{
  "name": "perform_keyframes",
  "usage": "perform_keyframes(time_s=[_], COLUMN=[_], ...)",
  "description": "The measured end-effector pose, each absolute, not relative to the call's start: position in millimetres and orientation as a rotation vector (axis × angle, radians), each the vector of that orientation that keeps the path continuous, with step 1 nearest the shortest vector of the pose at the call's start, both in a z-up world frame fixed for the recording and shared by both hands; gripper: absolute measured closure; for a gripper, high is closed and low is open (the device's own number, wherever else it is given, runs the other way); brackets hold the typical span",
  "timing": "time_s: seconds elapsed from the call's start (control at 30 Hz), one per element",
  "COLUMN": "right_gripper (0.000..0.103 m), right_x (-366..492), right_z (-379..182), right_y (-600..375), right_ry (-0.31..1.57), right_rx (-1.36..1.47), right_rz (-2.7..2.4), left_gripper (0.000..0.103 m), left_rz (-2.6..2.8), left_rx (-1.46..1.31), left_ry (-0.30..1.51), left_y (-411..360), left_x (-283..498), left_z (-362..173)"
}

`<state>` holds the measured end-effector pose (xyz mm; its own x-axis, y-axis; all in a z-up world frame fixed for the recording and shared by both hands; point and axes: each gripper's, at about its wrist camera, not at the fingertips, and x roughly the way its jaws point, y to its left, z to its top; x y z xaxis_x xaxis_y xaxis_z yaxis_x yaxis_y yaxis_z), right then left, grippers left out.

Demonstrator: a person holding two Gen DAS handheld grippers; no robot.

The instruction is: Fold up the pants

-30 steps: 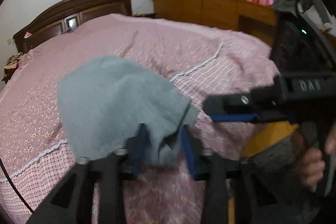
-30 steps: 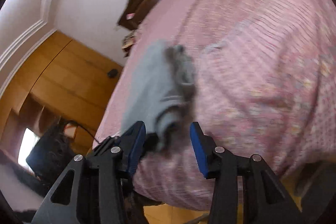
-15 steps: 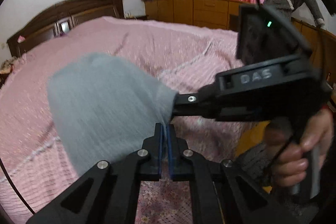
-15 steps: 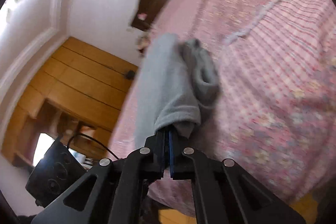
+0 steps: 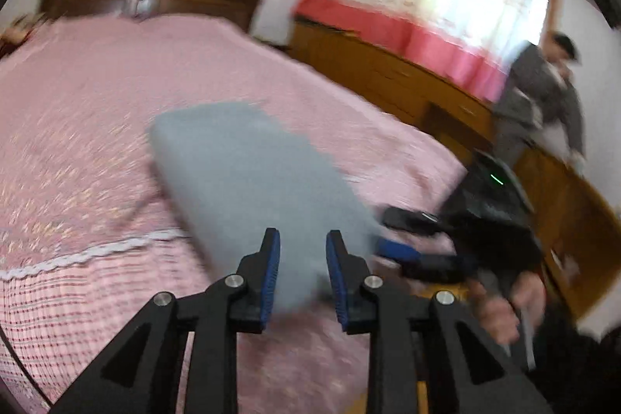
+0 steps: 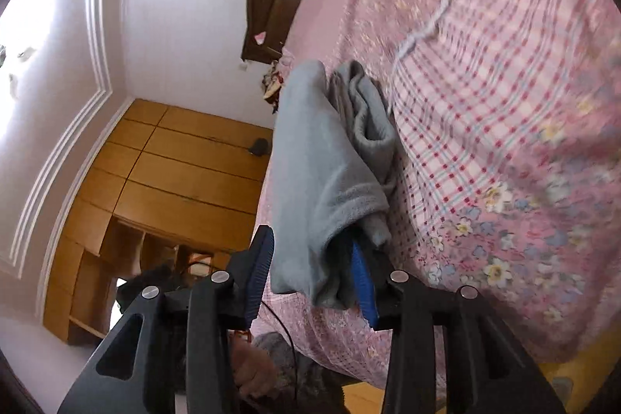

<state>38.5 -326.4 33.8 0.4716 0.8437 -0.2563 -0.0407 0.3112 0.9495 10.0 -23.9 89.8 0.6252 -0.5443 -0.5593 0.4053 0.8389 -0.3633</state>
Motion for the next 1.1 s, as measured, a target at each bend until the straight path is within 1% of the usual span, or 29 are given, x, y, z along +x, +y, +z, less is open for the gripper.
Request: perform_keyframes(time_s=[0.03,0.07,0.17,0.3,0.37,0.4,0.43,0.47,0.5,0.53,0.57,0.6,0.63,0.7,0.77,0.8,0.87,0.9,0.93,0.97,1.0,1.03,1.07,1.1], right_gripper=[0.1,0.1,0.1,0.1,0.093,0.078,0.058,0.054,0.052,0.047,0.044,0.042,0.042,0.042,0.042,0.043,0.049,0.064,0.074,0.075,0.08,0.081,0.082,0.083], right_x=[38,38,25,17,18,16,16,12,1,-9,-21,-27,-33,-45,-56,-59,-45,-38,-31,-26,-25,-25,-26,-27], right_z=[36,38,50,42,46,60,86,109,139,159,177,181,177,150,116,100,71,67,65,67,72,77,84,90], right_y=[-326,-327,-337,-348,-354,-364,-364,-359,-344,-325,-287,-257,-210,-142,-97,-83,-67,-63,-64,-64,-64,-64,-65,-65], right_ry=[0.884,0.86,0.804,0.899,0.918,0.911,0.871,0.797,0.673,0.583,0.51,0.497,0.513,0.55,0.543,0.529,0.528,0.514,0.494,0.493,0.496,0.495,0.494,0.493], right_rx=[1.096,1.085,1.027,1.062,1.023,0.935,0.784,0.658,0.493,0.359,0.163,0.024,-0.177,-0.435,-0.609,-0.667,-0.752,-0.763,-0.758,-0.741,-0.724,-0.717,-0.709,-0.697], right_rz=[0.698,0.676,0.575,0.514,0.447,0.378,0.303,0.274,0.267,0.283,0.322,0.351,0.403,0.487,0.521,0.51,0.426,0.378,0.339,0.344,0.347,0.351,0.359,0.371], left_gripper=[0.078,0.078,0.088,0.088,0.088,0.086,0.082,0.072,0.061,0.059,0.059,0.058,0.058,0.054,0.051,0.05,0.049,0.046,0.044,0.04,0.04,0.041,0.046,0.072], left_rz=[-0.531,-0.511,-0.431,-0.403,-0.411,-0.427,-0.457,-0.479,-0.492,-0.503,-0.516,-0.524,-0.529,-0.544,-0.564,-0.579,-0.615,-0.624,-0.617,-0.61,-0.605,-0.592,-0.591,-0.604], left_rx=[-0.233,-0.244,-0.216,-0.056,-0.064,-0.087,-0.143,-0.185,-0.229,-0.277,-0.333,-0.39,-0.44,-0.529,-0.626,-0.654,-0.733,-0.752,-0.752,-0.736,-0.717,-0.704,-0.711,-0.743], left_ry=[0.732,0.747,0.762,0.762,0.751,0.745,0.738,0.727,0.712,0.698,0.697,0.713,0.73,0.744,0.734,0.747,0.849,0.887,0.93,0.963,1.002,1.032,1.04,1.04], left_y=[-21,-19,-23,-50,-51,-47,-36,-25,-12,4,22,39,53,76,94,97,94,91,84,83,77,70,65,63], left_x=[21,28,37,38,39,36,35,32,28,25,27,31,35,35,46,53,82,93,110,123,138,149,159,166], left_z=[84,80,73,69,68,70,74,77,82,86,90,92,93,94,85,82,68,63,55,50,45,40,39,41])
